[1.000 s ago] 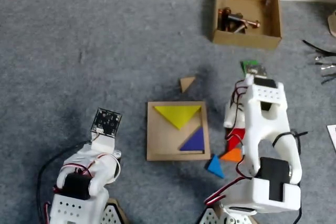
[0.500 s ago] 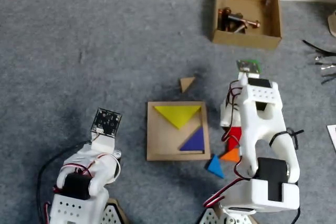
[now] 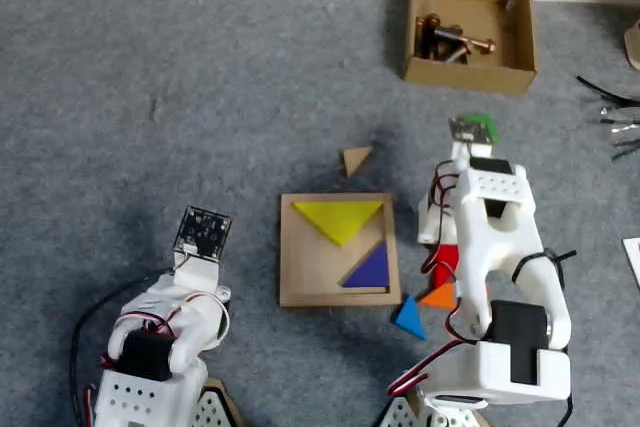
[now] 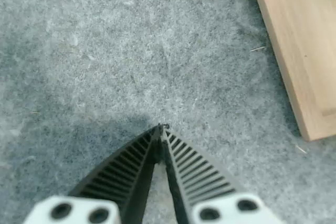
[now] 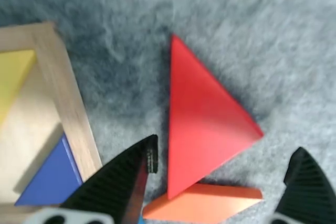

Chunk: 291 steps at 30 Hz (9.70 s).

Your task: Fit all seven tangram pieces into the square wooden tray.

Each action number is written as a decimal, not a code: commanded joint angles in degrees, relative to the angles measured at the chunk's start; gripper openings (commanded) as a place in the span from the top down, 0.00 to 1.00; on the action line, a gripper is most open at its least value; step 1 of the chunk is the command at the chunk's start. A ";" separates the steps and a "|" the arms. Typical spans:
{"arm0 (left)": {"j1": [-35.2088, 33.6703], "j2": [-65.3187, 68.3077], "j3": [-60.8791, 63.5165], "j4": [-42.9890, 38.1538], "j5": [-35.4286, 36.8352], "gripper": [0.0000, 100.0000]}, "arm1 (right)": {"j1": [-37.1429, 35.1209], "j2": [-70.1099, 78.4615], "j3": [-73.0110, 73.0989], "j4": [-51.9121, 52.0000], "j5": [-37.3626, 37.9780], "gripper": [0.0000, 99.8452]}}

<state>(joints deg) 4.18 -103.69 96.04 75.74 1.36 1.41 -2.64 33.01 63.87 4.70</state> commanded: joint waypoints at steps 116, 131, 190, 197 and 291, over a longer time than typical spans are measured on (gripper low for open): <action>0.84 -0.22 1.10 0.26 0.35 0.99 | -4.00 -2.77 9.54 -20.44 20.84 0.71; 0.84 -0.22 1.10 0.26 0.35 0.99 | -4.00 -2.77 11.56 -20.35 20.75 0.71; 0.84 -0.22 1.10 0.26 0.35 0.99 | -1.89 -2.86 -4.97 1.63 21.10 0.90; 0.84 -0.22 1.10 0.26 0.35 0.99 | -1.89 -3.12 -5.23 2.07 25.32 0.90; 0.84 -0.22 1.10 0.26 0.35 0.99 | -4.97 -2.95 10.24 -10.51 -2.64 0.72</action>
<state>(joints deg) 4.18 -103.69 96.04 75.74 1.36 -4.22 -4.48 43.30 56.31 2.15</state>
